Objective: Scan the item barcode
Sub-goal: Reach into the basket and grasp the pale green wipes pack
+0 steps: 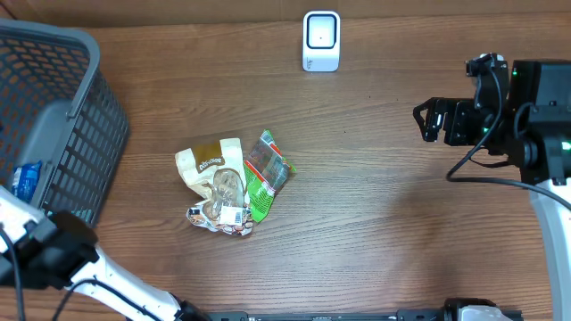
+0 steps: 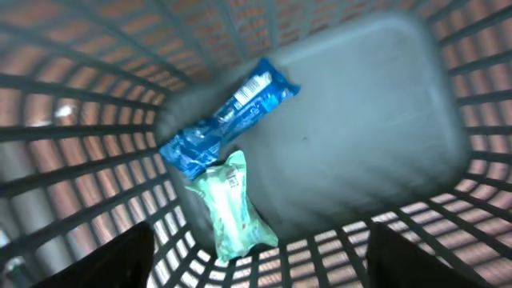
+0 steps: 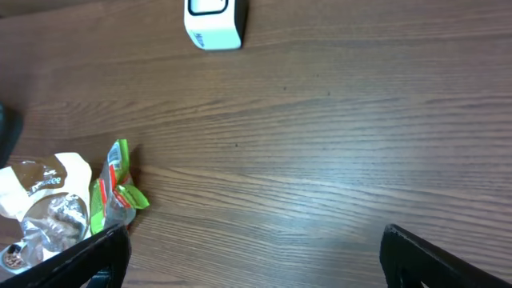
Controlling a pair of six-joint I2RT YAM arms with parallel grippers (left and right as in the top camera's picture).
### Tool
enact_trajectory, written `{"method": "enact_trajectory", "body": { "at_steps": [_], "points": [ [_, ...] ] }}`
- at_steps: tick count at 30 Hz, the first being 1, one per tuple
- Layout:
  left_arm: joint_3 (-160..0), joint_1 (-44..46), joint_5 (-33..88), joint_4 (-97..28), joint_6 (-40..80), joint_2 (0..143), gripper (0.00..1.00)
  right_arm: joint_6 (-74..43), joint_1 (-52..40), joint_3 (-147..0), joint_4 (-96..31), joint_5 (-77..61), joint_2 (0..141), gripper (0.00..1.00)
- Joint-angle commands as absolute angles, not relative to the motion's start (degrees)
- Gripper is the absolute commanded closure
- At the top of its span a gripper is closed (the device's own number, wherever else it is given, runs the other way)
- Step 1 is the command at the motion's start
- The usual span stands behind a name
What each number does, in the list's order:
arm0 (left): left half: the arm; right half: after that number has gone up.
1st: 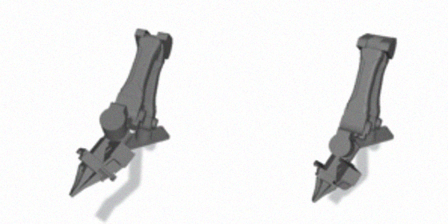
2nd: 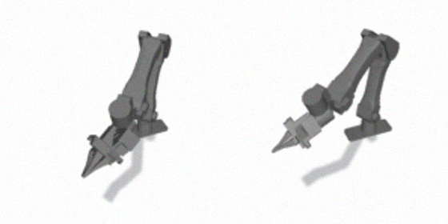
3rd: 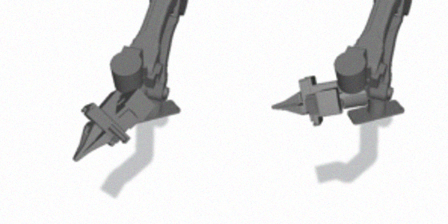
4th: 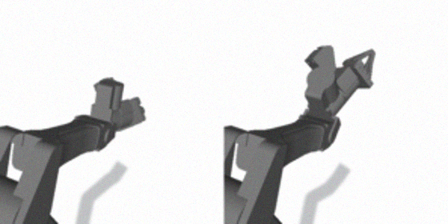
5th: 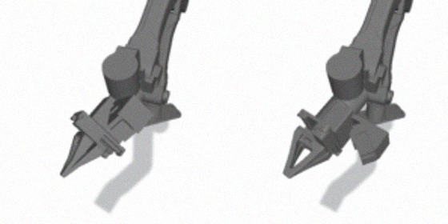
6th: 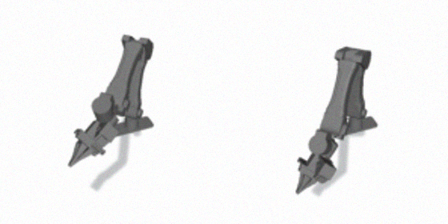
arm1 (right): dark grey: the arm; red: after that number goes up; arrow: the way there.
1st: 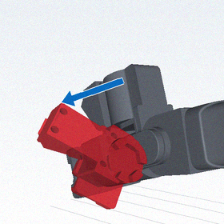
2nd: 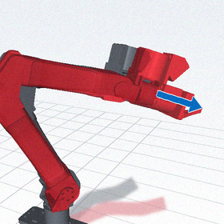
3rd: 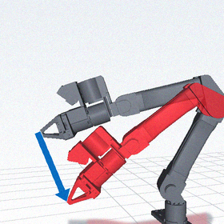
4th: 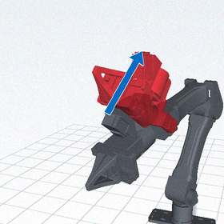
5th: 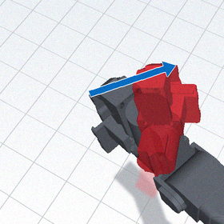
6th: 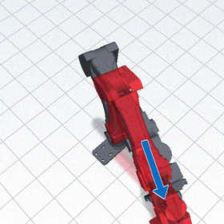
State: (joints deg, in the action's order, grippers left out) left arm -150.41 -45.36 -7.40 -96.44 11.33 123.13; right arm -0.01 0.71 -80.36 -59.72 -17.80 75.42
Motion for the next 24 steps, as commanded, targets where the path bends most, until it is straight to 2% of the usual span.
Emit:
{"method": "enact_trajectory", "body": {
  "at_steps": [1,3,5,15,20,24],
  "points": [
    [-150.15,-45.45,-7.99,-96.07,10.28,130.13,0.25,-0.19,0.69,-81.71,-59.94,-18.15,76.55,0.0],
    [-150.15,-45.45,-9.82,-95.26,10.31,133.86,0.17,-0.19,0.69,-81.71,-59.9,-18.13,76.75,0.0],
    [-150.15,-45.45,-11.42,-94.13,10.55,136.2,0.12,-0.19,0.69,-81.71,-59.35,-18.13,76.75,0.0],
    [-150.15,-45.47,-13.17,-90.17,9.58,142.19,0.1,-0.19,0.69,-81.71,-58.17,-18.15,76.75,0.0],
    [-149.16,-45.69,-14.17,-89.43,8.03,142.85,0.13,-0.19,0.69,-81.71,-58.43,-18.15,76.75,0.0],
    [-145.21,-45.71,-14.83,-89.8,7.22,142.82,0.27,-0.16,0.69,-81.71,-58.39,-18.13,76.75,0.0]
  ]
}}
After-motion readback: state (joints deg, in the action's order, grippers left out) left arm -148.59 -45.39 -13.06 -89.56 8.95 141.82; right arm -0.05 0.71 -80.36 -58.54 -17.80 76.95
